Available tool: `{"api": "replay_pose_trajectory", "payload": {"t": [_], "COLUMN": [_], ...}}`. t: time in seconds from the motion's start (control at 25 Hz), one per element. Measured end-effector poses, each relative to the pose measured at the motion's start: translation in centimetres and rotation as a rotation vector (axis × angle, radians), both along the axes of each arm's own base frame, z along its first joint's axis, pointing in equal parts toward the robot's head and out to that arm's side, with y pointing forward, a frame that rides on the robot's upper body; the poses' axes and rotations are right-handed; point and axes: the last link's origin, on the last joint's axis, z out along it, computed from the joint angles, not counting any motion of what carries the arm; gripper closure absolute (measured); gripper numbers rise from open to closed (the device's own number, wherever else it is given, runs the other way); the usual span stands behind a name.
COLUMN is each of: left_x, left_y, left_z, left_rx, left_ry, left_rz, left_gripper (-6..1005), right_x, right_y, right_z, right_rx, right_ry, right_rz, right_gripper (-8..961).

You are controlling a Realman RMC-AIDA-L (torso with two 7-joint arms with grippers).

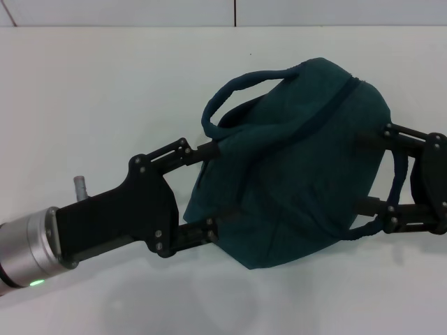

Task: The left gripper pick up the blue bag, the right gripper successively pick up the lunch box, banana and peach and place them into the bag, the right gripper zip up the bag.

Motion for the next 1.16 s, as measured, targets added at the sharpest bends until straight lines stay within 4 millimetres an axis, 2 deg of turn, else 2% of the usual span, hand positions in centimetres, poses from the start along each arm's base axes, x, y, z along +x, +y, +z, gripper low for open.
{"api": "replay_pose_trajectory", "payload": {"t": [1.16], "left_x": [0.04], "left_y": [-0.2], "left_z": [-0.21], "left_rx": [0.006], "left_ry": [-0.011], "left_rz": [0.01], "left_gripper": [268], "right_x": [-0.18], "right_y": [0.05], "right_z": [-0.15], "right_rx": [0.009], "right_ry": [0.018], "right_rz": [-0.004], "right_gripper": [67]}}
